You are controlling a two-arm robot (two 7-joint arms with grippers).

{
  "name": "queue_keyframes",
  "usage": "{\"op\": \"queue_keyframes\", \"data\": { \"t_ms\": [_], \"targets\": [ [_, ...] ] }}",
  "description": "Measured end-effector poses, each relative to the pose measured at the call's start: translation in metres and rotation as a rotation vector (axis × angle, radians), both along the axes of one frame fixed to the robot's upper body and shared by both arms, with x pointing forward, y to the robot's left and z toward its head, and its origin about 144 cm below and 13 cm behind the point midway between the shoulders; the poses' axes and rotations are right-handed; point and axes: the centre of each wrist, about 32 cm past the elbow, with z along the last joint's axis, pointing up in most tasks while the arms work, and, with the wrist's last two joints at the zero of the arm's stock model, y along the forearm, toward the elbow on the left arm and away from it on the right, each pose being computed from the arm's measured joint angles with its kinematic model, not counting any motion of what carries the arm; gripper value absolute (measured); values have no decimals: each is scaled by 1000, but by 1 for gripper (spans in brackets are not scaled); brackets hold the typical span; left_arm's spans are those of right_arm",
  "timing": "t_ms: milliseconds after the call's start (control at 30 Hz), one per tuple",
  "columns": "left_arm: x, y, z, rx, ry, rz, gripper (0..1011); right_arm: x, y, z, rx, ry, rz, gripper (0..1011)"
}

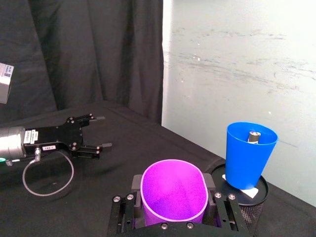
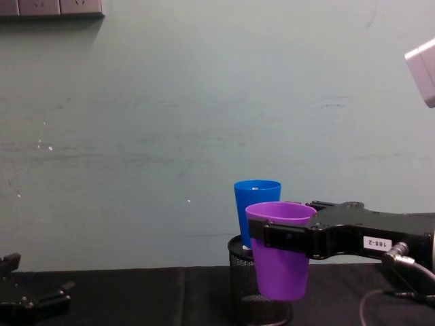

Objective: Pick up one cup with a gripper and tap it against the other cup.

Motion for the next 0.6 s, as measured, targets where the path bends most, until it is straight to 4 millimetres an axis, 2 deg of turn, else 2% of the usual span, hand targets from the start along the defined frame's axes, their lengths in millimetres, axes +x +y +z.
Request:
{"op": "queue_keyframes", "data": {
  "t_ms": [600],
  "targets": [
    [0,0,0,0,0,0,1000,0,0,0,0,0,0,718]
  ]
}}
